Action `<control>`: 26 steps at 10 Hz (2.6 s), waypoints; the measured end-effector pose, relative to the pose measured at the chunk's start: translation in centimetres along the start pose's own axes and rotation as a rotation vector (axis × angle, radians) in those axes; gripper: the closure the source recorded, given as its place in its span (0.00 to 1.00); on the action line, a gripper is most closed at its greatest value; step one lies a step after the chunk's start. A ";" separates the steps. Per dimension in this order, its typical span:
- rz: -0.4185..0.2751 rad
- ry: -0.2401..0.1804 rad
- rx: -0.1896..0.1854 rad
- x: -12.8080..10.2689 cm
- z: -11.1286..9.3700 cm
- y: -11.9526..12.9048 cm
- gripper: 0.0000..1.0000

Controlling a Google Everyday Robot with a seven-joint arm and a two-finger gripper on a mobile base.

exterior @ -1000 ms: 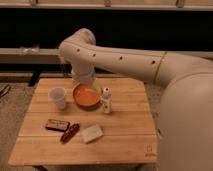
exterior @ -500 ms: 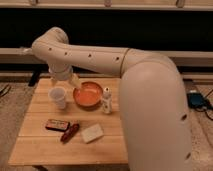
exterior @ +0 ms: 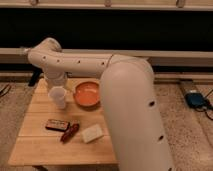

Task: Pick up the ceramic cup

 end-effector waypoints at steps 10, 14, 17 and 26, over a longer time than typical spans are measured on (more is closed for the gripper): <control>0.037 -0.092 0.027 2.5 6.6 -1.4 0.20; 0.065 -0.122 0.012 2.6 8.8 -0.7 0.29; 0.092 -0.148 0.024 2.3 9.0 -0.3 0.59; 0.116 -0.126 0.276 2.8 -2.0 1.4 1.00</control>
